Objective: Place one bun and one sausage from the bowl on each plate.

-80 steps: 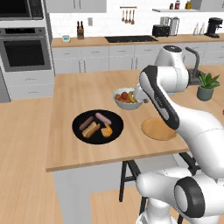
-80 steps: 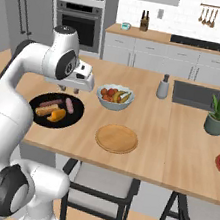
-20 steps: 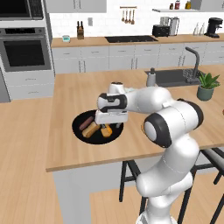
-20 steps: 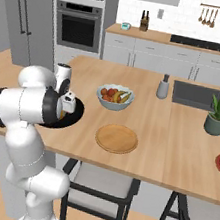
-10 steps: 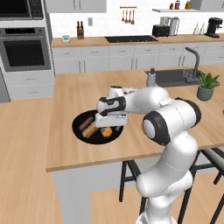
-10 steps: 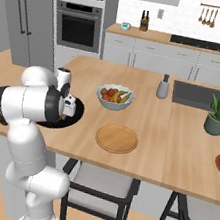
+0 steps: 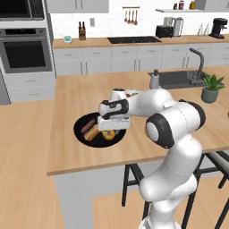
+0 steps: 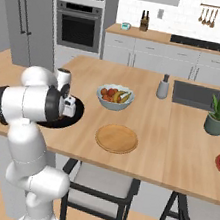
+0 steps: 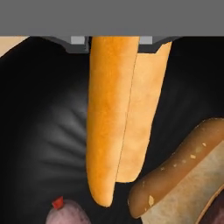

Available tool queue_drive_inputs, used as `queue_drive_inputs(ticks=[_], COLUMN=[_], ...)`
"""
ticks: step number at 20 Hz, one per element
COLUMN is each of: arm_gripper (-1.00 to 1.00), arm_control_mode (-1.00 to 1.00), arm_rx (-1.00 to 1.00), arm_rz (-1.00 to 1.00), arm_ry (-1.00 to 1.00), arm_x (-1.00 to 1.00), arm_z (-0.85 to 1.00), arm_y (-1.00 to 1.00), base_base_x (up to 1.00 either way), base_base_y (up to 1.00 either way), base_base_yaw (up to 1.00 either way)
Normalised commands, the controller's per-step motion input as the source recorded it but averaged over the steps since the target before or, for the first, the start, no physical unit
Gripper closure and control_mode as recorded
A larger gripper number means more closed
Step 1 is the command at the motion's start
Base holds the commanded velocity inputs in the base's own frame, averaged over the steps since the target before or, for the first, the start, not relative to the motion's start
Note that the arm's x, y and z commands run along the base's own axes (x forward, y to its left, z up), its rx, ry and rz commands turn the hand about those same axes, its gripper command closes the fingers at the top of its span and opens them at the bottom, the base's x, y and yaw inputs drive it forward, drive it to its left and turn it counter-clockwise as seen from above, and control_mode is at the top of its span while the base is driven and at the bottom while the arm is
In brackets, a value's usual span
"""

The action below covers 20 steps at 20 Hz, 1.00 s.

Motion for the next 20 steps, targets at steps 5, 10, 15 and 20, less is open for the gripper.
queue_drive_inputs(ticks=[5,10,15,20], arm_gripper=[1.0,1.0,1.0,1.0], arm_control_mode=[-1.0,-1.0,-1.0,-1.0], arm_rx=[0.0,0.0,0.01,0.02], arm_rz=[0.0,0.0,0.0,0.0], arm_ry=[-0.01,0.0,-0.02,-0.09], arm_x=[-0.55,-0.87,-0.36,-0.07], arm_z=[0.36,0.4,0.58,0.44], arm_y=[0.0,-0.36,-0.85,-0.97], base_base_x=[0.0,0.0,0.0,0.0], base_base_y=[0.0,0.0,0.0,0.0], base_base_yaw=[0.0,0.0,0.0,0.0])
